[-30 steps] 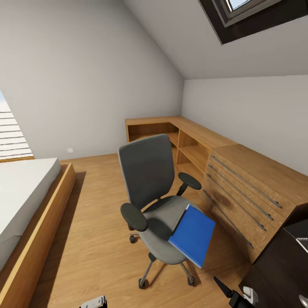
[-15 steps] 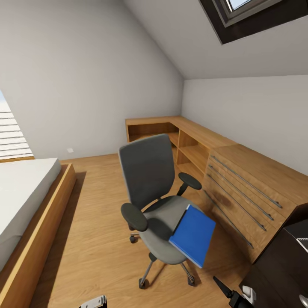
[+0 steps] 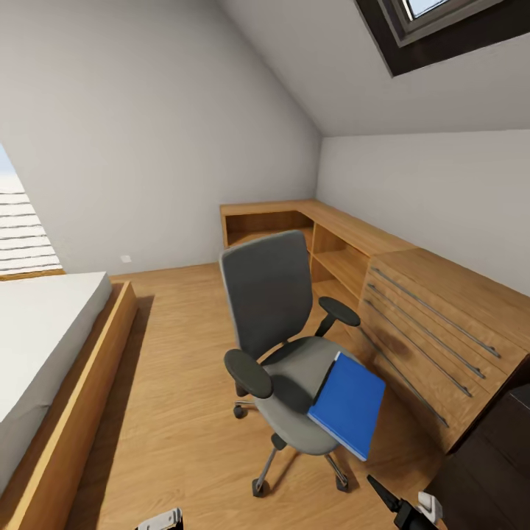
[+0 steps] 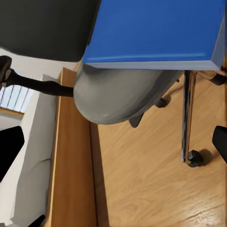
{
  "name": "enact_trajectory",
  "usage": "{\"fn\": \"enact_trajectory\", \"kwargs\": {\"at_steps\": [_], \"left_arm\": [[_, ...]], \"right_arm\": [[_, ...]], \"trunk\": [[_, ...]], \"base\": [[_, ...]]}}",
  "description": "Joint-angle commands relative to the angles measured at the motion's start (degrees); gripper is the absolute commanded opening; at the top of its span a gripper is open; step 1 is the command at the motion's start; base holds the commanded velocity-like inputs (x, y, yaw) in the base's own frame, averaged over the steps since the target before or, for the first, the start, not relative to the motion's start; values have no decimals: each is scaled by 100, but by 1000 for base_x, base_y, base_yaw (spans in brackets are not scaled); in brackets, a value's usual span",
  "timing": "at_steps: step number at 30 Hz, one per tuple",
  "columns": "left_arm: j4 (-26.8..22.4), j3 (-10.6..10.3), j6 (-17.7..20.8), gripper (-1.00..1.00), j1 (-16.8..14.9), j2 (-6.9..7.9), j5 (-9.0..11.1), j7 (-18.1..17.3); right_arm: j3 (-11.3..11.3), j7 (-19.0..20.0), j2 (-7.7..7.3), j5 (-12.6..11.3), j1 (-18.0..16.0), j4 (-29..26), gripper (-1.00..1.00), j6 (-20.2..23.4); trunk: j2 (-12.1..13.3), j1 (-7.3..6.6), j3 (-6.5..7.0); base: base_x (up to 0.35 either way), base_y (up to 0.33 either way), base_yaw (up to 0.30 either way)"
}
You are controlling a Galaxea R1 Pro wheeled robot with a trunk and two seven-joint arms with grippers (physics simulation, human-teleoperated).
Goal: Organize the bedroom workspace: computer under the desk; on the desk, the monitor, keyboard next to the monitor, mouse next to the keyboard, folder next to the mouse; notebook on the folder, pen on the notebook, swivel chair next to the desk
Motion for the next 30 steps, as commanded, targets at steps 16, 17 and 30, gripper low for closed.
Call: {"fn": "enact_trajectory", "kwargs": {"at_steps": [16,17,30], "left_arm": [[0,-48,-9,100,-3,-9,3,59],[0,-48,-9,100,-3,-9,7,60],[0,-49,-1,100,-3,-18,15,60]], "right_arm": [[-1,-401,39,-48,-4,-42,100,-154],[-15,-447,42,-51,-4,-66,100,-193],[-632,-712,9,-56,-5,-255,100,-284]], "trunk": [[-323,175,-149],[-363,197,-167],[-484,263,-221]], "base": [[0,9,0],[0,0,0],[0,0,0]]}}
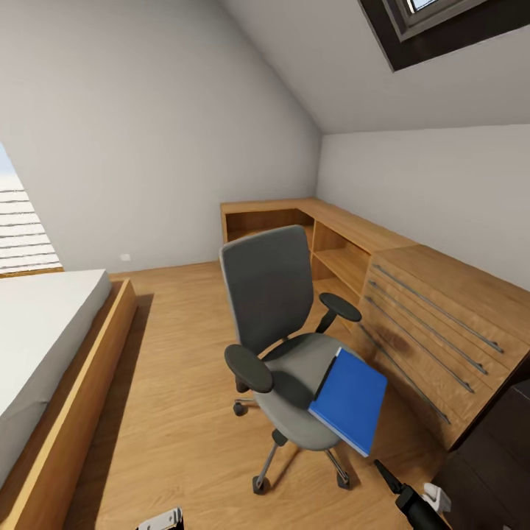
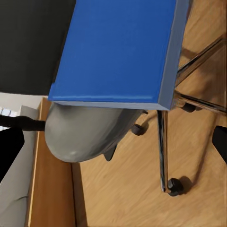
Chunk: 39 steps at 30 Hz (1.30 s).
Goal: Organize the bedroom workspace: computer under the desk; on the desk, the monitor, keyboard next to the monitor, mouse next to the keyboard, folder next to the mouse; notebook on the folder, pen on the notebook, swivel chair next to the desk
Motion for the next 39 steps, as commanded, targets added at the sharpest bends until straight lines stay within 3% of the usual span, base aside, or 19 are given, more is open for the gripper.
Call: {"fn": "enact_trajectory", "kwargs": {"at_steps": [1,6,11,16,22,26,30,39], "left_arm": [[0,-49,-11,100,-3,-1,-6,54],[0,-47,-3,100,-3,0,-6,44],[0,-40,3,100,-3,10,-11,40],[0,-44,7,100,-3,2,-13,38],[0,-40,9,100,-3,-6,-10,39],[0,-36,9,100,-2,-4,-12,39],[0,-38,11,100,-3,-7,-11,39],[0,-33,9,100,-3,-2,-12,38]], "right_arm": [[-79,-69,-5,-32,-4,-6,100,-38],[-283,-538,0,-25,-7,-41,100,-44],[-337,-1219,-2,-13,-17,-216,100,-48],[-351,-1661,-28,-4,-23,-466,100,-45],[-360,-1879,-130,-12,-29,-757,100,45],[-363,-1999,-172,-22,-42,-848,100,277],[-364,-2045,-187,-26,-81,-932,100,535],[-365,-2033,-180,-27,-119,-1151,100,718]], "trunk": [[-44,22,-24],[-245,132,-114],[-445,242,-203],[-565,308,-257],[-565,308,-257],[-726,395,-329],[-886,483,-401],[-886,483,-401]], "base": [[0,0,0],[0,0,0],[0,0,0],[0,0,0],[0,0,0],[0,0,0],[0,0,0],[0,0,0]]}}
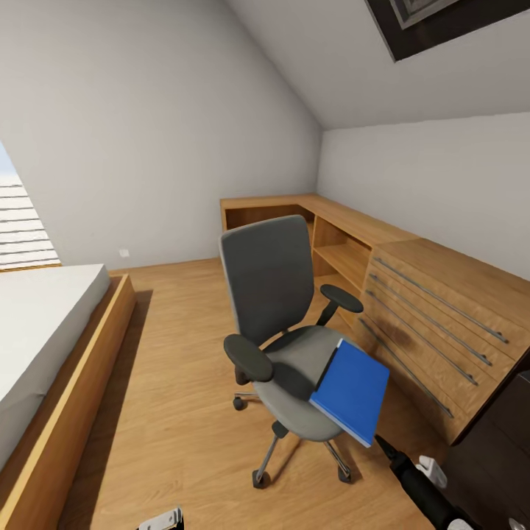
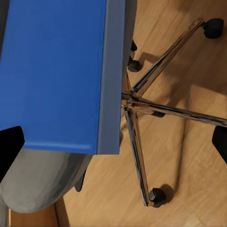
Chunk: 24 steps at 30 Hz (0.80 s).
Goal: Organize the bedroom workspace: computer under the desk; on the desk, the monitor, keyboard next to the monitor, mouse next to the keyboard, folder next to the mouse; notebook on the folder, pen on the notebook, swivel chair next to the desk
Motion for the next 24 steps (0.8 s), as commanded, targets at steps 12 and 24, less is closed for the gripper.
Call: {"fn": "enact_trajectory", "kwargs": {"at_steps": [12,24], "left_arm": [[1,-47,-10,100,-3,-1,-1,55],[1,-55,-10,100,-3,-7,-1,48]], "right_arm": [[51,319,-10,-41,-12,-56,100,183],[48,832,-40,-26,-12,-47,100,481]], "trunk": [[-2,-1,-5],[-2,-1,-5]], "base": [[0,0,0],[0,0,0]]}}
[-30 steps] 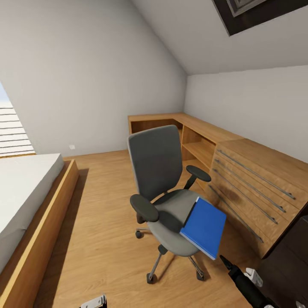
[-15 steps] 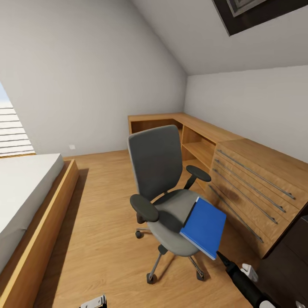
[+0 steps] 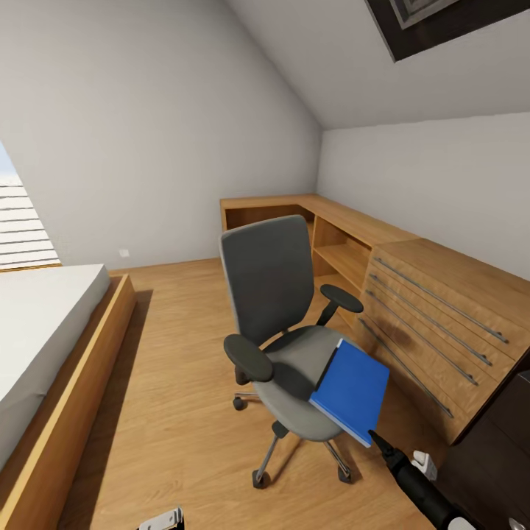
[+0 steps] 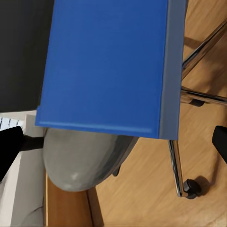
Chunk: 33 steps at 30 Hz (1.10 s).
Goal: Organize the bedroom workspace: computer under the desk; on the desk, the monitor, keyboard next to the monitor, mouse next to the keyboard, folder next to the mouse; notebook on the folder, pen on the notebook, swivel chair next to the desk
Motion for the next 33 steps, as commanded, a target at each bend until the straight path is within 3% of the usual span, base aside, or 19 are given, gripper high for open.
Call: {"fn": "enact_trajectory", "kwargs": {"at_steps": [1,18,24,26,30,33], "left_arm": [[1,-48,-10,100,-3,-2,-5,55],[-1,-100,-6,100,-3,-7,-65,32],[-13,-315,106,100,-3,3,-210,25],[-24,-346,275,100,-1,12,-233,27],[-335,-380,1029,100,3,71,-252,31],[-993,-367,1835,100,2,273,-237,44]], "right_arm": [[27,50,-10,-61,-4,3,100,39],[33,227,-106,-66,-5,25,100,53],[39,349,-136,-66,-5,39,100,55],[41,361,-140,-66,-5,40,100,55],[43,370,-147,-66,-5,41,100,55],[44,372,-149,-66,-5,46,100,56]], "trunk": [[-2,-1,-5],[-2,-1,-5],[-2,-1,-5],[-2,-1,-5],[-2,-1,-5],[-2,-1,-5]], "base": [[0,0,0],[0,0,0],[0,0,0],[0,0,0],[0,0,0],[0,0,0]]}}
